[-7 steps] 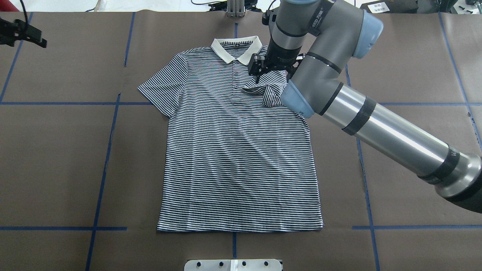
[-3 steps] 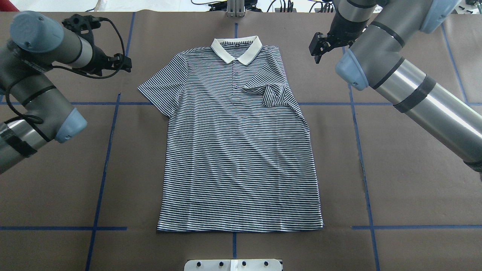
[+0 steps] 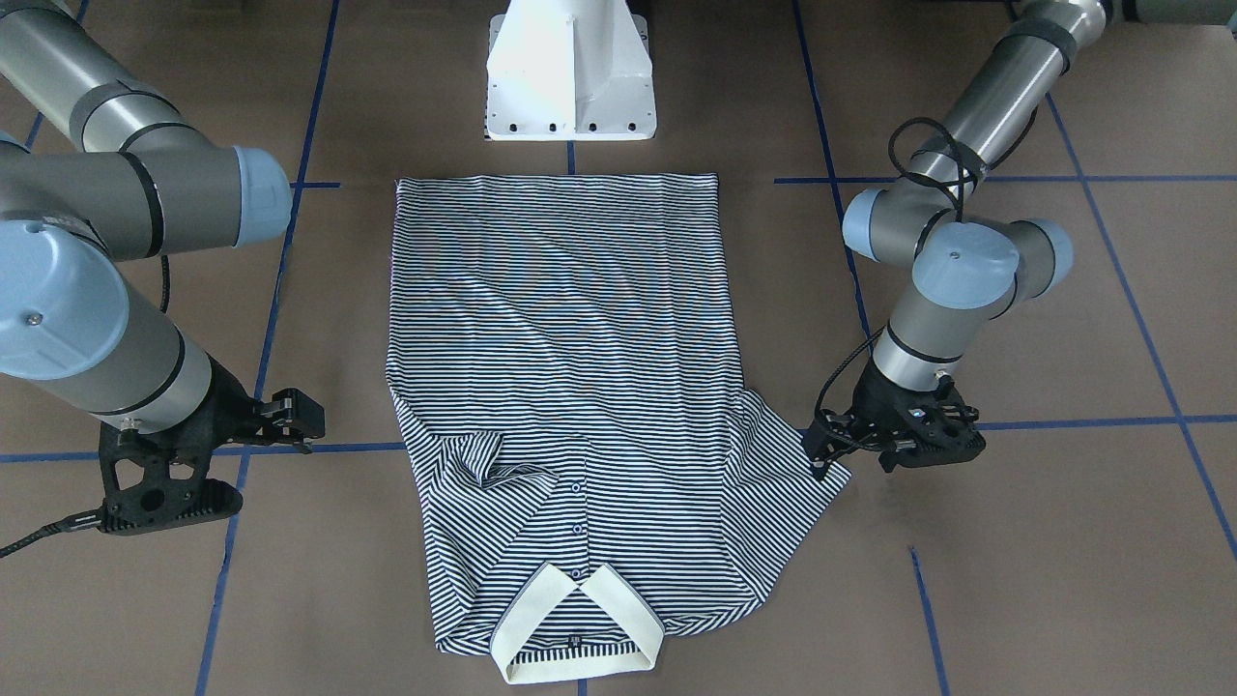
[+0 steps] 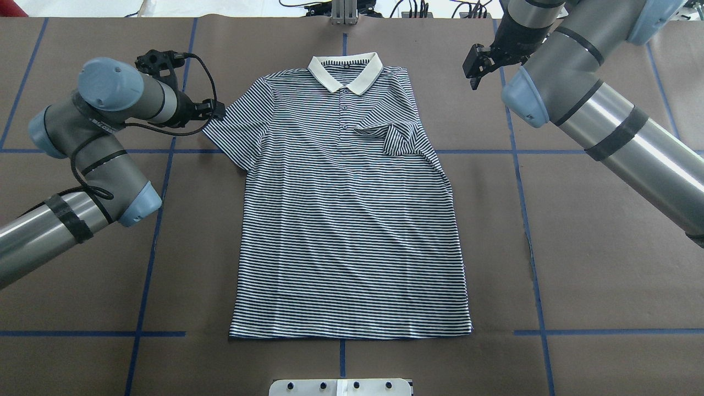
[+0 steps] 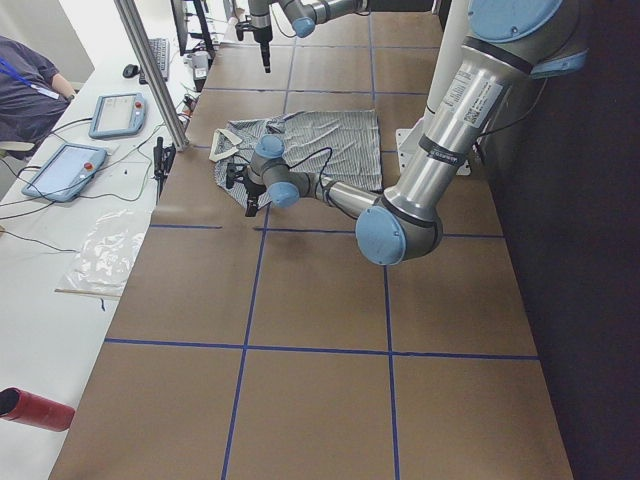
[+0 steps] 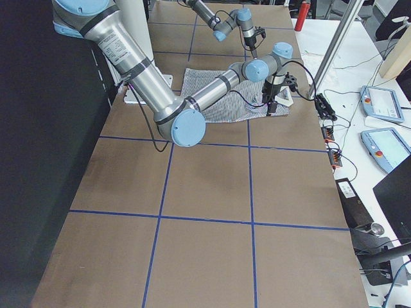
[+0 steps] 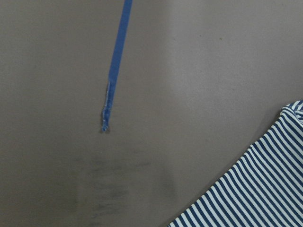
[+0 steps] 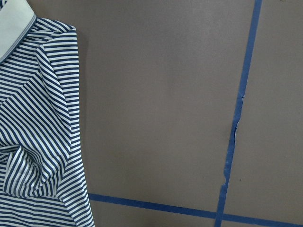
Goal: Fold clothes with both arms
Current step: 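Release the sleeve and raise the right gripper while the left arm approaches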
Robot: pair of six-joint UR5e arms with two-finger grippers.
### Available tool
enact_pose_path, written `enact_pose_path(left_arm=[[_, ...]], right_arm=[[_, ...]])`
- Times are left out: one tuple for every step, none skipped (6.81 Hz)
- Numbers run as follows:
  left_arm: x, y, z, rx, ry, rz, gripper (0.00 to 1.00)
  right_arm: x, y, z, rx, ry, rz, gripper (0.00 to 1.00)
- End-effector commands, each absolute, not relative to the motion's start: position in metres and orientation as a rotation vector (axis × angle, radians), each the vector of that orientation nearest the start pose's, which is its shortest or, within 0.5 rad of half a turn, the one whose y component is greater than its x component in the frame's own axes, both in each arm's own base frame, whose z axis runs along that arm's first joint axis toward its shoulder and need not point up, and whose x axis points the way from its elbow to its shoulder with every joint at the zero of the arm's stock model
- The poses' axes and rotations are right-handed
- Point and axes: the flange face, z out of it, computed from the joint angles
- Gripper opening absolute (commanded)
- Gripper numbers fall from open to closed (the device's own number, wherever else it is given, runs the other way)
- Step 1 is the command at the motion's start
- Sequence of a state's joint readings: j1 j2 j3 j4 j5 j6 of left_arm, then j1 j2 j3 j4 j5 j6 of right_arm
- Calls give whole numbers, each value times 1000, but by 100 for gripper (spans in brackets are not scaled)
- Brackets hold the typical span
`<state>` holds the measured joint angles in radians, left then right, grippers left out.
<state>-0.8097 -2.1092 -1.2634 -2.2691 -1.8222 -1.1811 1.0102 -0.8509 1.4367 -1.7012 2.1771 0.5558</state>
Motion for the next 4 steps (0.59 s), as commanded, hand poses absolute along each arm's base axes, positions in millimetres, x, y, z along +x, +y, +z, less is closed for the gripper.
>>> enact_pose_path(left_arm=[[452, -608, 420, 338, 868, -267, 98], [456, -610, 421, 347, 859, -265, 96], [456, -610, 420, 349, 858, -264, 89], [457, -611, 417, 349, 860, -261, 62]], right_arm=[[-324, -662, 294, 58, -741, -137, 100], [-324, -662, 294, 58, -741, -137, 100], [-325, -662, 293, 58, -743, -137, 100], [-325, -661, 293, 55, -745, -137, 100]])
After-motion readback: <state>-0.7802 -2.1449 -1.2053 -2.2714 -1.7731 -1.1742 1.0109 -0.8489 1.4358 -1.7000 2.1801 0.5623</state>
